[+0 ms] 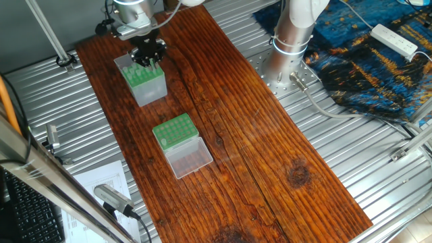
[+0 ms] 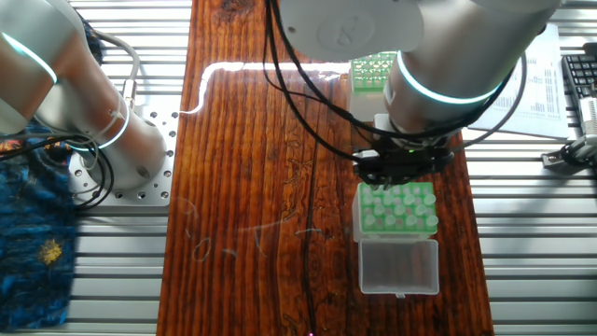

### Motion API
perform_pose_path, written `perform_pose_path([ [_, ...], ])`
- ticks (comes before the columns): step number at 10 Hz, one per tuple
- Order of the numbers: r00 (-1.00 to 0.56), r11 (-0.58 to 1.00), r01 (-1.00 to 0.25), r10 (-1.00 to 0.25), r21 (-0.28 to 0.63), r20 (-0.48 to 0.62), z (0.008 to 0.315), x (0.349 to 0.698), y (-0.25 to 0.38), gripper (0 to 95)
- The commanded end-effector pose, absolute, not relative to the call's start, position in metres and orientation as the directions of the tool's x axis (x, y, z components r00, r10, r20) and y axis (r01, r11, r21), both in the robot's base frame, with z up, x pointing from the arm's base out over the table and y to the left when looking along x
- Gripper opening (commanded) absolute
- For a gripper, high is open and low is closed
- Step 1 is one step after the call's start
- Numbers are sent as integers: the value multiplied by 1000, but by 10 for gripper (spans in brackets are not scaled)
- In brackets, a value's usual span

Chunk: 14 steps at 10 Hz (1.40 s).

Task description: Transfer all large pipette tips from one holder to another

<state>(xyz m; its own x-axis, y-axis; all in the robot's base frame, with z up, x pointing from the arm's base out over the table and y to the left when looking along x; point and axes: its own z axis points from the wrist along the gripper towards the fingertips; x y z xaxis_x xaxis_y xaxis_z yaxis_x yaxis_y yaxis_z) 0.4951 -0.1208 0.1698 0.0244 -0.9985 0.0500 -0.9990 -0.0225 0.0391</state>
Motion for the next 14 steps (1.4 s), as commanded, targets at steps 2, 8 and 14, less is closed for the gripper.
perform_pose_path([
  [2, 24, -22, -999, -998, 39, 50, 172, 494, -120, 0],
  [8, 9, -8, -999, -999, 37, 34, 173, 494, -119, 0],
  [14, 4, -3, -999, -1000, 37, 12, 173, 495, -117, 0],
])
